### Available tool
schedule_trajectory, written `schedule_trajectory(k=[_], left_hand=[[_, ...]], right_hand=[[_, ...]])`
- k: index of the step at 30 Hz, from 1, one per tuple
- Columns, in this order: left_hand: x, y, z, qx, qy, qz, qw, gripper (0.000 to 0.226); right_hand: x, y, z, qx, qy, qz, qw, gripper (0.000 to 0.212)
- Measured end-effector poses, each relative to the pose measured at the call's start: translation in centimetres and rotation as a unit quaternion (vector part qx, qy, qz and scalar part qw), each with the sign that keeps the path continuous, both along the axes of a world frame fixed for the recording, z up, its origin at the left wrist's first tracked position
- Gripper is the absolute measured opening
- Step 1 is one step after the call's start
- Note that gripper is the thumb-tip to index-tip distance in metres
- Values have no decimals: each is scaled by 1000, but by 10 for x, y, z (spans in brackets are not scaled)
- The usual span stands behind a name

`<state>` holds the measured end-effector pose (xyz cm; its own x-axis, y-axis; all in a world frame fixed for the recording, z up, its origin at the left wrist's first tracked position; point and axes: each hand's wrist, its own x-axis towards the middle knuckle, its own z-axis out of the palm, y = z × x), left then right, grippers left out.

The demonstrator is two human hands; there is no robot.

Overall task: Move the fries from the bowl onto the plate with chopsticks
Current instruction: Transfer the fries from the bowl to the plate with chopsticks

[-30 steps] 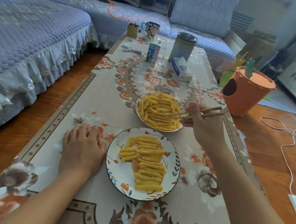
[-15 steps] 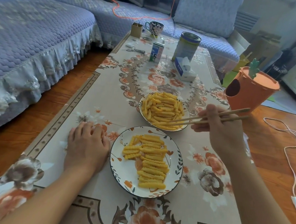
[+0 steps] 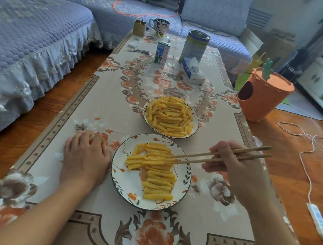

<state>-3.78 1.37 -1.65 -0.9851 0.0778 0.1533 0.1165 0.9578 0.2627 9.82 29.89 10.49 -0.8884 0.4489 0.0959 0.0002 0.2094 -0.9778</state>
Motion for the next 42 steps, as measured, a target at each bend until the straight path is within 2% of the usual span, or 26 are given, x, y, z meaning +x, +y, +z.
schedule_trajectory(k=[5, 15, 21, 26, 31, 35, 42], left_hand=[[0, 0, 0, 1, -4, 0, 1000, 39], [-1, -1, -3, 1, 7, -3, 1000, 37], [-1, -1, -2, -3, 7, -4, 1000, 37], [-1, -1, -2, 2, 3, 0, 1000, 38], [-1, -1, -2, 1, 2, 1, 1000, 39], [0, 0, -1, 2, 2, 0, 1000, 40], [1, 0, 0, 0, 2, -1, 1000, 39]], right_hand=[[-14, 17, 7, -15, 37, -64, 997, 33], [-82, 16, -13, 33, 43, -48, 997, 30], [-96, 19, -16, 17, 19, -58, 998, 40], [-80, 16, 4, -5, 38, -82, 996, 47], [-29, -3, 27, -16, 13, -21, 1000, 49], [-1, -19, 16, 1, -24, 6, 1000, 51], [11, -25, 1, 3, 8, -10, 1000, 41]])
